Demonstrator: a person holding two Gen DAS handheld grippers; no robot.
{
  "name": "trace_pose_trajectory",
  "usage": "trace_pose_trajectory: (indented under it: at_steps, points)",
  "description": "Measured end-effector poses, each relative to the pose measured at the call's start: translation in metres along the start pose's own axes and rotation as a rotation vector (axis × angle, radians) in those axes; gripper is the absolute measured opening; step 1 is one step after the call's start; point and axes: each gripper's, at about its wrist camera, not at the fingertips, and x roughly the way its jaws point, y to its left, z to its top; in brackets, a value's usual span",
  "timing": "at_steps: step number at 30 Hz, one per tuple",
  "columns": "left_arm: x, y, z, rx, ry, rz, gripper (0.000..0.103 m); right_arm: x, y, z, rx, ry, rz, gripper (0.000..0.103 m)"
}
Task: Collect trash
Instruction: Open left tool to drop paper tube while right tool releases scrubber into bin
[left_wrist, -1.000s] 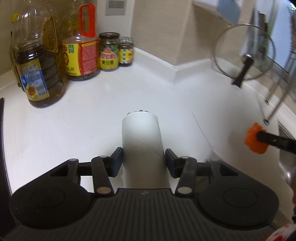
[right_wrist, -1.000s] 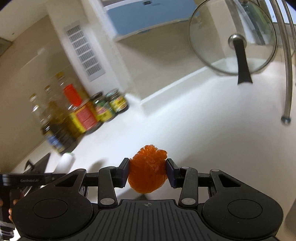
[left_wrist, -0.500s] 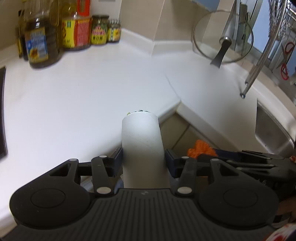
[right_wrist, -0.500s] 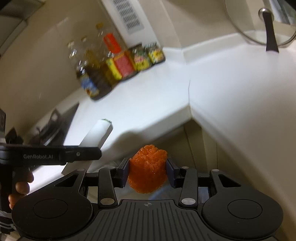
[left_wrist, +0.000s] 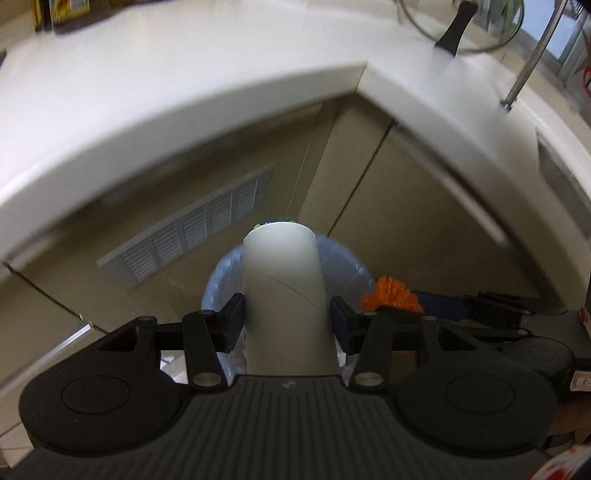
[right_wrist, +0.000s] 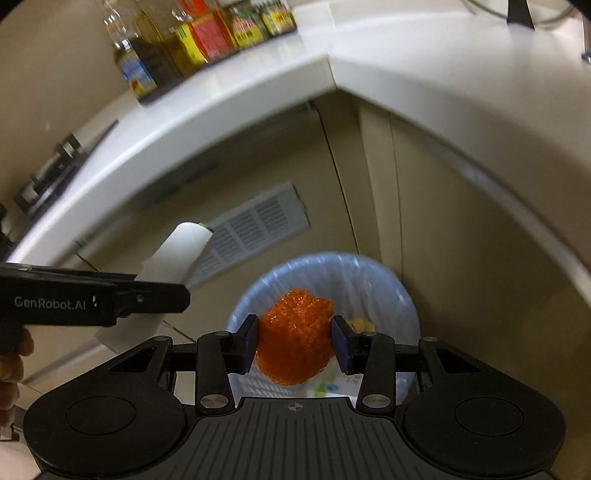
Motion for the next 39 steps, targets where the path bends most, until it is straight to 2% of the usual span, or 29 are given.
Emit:
trace_pose_trajectory:
  at_steps: [6, 21, 29, 31, 32, 39]
  points:
    - [0.037, 0.007, -0.012, -0.015, 0.044, 0.010, 0.046, 0.017, -0.015, -0.010, 0.018, 0.016, -0.022, 0.042]
    - [0.120, 0.007, -0.015, -0.049, 0.101, 0.008, 0.047, 0.073, -0.046, -0.015, 0.063, 0.042, -0.062, 0.042]
    - [0.147, 0.006, -0.011, -0.039, 0.124, 0.006, 0.047, 0.085, -0.054, -0.015, 0.086, 0.049, -0.076, 0.042]
    - [0.152, 0.006, -0.010, -0.036, 0.130, 0.004, 0.051, 0.087, -0.054, -0.015, 0.089, 0.052, -0.078, 0.042]
    - [0.154, 0.007, -0.009, -0.039, 0.135, 0.012, 0.055, 0.089, -0.055, -0.015, 0.091, 0.054, -0.078, 0.042]
    - [0.153, 0.016, -0.011, -0.054, 0.153, 0.030, 0.055, 0.094, -0.054, -0.014, 0.090, 0.067, -0.074, 0.042]
